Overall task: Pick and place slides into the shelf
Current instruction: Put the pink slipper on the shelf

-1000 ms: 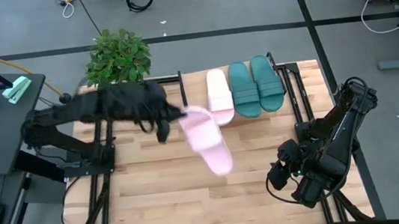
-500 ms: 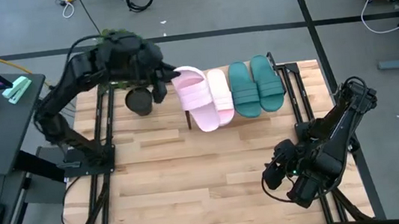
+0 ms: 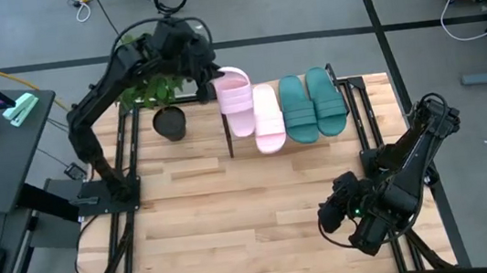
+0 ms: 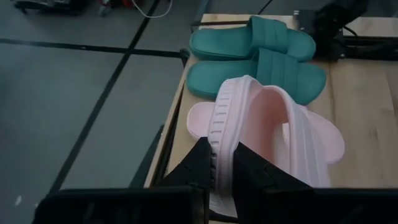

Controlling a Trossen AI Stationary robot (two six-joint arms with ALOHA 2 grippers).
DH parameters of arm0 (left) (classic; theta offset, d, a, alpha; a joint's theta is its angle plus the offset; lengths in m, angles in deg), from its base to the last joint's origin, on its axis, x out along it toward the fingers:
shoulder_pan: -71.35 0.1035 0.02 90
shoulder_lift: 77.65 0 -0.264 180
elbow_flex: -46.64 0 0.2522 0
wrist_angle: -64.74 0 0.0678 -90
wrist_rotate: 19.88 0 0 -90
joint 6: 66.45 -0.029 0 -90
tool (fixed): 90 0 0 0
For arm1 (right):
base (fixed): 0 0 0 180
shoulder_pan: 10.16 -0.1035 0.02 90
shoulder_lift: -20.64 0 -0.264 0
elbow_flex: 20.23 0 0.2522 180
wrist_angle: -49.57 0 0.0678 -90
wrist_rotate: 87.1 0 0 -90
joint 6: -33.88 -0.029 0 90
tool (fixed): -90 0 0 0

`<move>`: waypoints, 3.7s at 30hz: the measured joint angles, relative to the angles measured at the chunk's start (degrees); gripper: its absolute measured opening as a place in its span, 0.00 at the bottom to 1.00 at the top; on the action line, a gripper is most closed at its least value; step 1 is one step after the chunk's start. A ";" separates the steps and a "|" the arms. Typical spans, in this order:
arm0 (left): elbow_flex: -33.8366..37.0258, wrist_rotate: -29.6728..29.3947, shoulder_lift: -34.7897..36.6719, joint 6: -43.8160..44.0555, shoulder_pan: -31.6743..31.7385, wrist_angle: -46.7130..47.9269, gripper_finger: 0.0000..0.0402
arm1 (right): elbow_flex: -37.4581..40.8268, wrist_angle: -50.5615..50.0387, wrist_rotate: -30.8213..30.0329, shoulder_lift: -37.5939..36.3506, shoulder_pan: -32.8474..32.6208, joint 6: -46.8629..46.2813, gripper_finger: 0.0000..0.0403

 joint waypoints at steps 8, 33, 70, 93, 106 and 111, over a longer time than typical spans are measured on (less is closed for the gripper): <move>-0.02 6.79 -2.21 -0.37 4.94 -0.01 0.10 | 0.00 0.08 -0.43 0.02 0.58 -1.98 0.43; 0.09 7.55 -12.49 -2.99 7.72 0.73 0.10 | 0.00 1.16 -0.50 0.02 3.34 0.25 0.43; 17.48 16.40 -12.23 6.73 10.16 -6.91 0.10 | 0.00 1.11 -3.30 0.02 5.22 2.05 0.43; 16.72 17.40 -12.21 7.29 9.92 -2.52 0.11 | 0.02 6.57 1.48 0.62 10.40 22.91 0.43; 16.74 20.22 -12.21 13.69 9.81 -2.03 0.17 | 0.02 7.58 1.49 1.14 15.04 28.36 0.43; 16.74 20.10 -12.21 13.68 9.76 -1.87 0.22 | 0.02 7.56 1.49 1.14 15.04 28.45 0.43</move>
